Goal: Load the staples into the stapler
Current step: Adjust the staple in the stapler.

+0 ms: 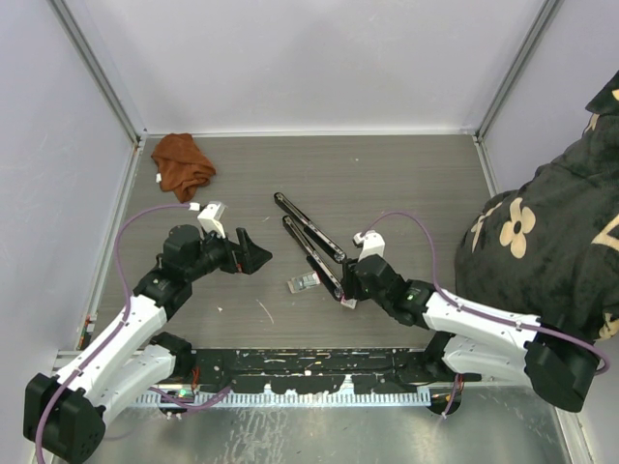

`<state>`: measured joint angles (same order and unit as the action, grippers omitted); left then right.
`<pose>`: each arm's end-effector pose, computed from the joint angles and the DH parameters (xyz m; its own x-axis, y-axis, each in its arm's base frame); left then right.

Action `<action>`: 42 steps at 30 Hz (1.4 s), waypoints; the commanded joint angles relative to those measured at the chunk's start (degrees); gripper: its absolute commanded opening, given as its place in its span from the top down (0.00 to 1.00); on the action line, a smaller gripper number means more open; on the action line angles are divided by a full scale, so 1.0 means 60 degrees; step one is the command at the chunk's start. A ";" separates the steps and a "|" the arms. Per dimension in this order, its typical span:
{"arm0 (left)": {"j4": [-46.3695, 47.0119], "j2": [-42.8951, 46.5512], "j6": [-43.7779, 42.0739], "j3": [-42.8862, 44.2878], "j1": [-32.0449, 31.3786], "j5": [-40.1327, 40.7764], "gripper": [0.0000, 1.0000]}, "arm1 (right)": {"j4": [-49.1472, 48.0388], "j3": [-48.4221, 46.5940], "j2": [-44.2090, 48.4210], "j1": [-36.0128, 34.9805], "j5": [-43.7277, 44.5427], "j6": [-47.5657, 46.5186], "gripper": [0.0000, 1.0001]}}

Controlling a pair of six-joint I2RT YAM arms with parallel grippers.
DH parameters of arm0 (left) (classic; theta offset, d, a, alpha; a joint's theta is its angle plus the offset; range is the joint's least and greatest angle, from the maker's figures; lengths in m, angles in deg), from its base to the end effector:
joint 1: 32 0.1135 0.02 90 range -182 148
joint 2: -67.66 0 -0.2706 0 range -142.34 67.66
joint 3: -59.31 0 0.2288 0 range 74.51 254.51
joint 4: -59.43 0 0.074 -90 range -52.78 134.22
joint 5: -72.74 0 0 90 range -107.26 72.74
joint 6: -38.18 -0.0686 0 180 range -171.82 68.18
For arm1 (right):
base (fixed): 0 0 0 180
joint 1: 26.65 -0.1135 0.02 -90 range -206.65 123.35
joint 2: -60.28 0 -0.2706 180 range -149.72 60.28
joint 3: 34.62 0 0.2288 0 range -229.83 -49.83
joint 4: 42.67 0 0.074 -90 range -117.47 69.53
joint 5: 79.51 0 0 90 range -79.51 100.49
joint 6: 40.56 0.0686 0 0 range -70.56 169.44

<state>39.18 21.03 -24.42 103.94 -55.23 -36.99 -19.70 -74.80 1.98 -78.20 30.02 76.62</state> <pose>0.1665 -0.0967 0.2498 -0.6119 -0.2088 -0.7629 0.4244 0.7273 -0.5394 0.1422 0.1422 0.1814 -0.6292 -0.1000 -0.7708 -0.3305 0.9320 0.1488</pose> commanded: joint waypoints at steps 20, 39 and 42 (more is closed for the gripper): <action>0.0313 -0.0005 -0.0171 0.0222 0.0032 -0.0187 0.02 | -0.1291 -0.0480 -0.1309 0.0333 -0.0281 -0.0263 0.44; -0.0418 0.0050 0.0041 0.0601 0.0033 0.0352 0.02 | 0.0320 -0.2168 -0.0609 0.0408 -0.0267 -0.0610 0.41; -0.0530 0.0042 0.0513 0.0522 0.0025 0.0454 0.01 | 0.0683 -0.2456 -0.0645 0.0404 -0.0272 -0.0568 0.41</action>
<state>36.87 20.64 -23.94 104.69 -55.23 -35.72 -18.76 -85.88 -3.03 -76.01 27.61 73.76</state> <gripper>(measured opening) 0.980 0.591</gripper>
